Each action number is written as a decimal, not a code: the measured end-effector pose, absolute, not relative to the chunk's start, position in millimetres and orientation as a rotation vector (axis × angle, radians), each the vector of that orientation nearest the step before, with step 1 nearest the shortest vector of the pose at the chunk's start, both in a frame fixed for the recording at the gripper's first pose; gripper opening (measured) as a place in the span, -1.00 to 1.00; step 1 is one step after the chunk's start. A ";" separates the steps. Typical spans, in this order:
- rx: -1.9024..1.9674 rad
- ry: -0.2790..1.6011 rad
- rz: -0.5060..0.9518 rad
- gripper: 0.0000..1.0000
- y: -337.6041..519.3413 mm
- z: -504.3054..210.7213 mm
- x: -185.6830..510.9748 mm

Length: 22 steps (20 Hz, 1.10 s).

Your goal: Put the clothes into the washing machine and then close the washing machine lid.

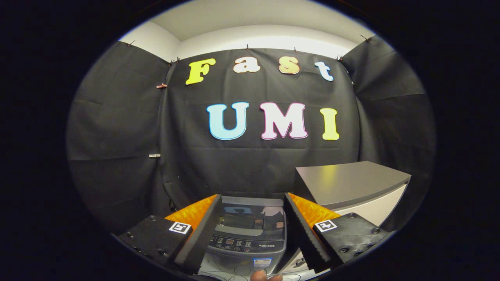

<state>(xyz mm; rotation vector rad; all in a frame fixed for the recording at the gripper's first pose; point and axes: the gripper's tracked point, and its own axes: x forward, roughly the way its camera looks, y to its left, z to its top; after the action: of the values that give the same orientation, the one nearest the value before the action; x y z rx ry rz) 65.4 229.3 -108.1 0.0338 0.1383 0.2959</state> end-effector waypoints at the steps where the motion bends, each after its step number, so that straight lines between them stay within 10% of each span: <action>1: 0.026 0.127 0.283 0.97 221.0 -105.1 62.8; 22: 0.050 0.006 0.143 0.98 120.3 -48.6 32.1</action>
<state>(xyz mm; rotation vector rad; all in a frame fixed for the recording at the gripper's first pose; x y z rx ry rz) 32.1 120.3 -48.6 0.0500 0.0062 0.1428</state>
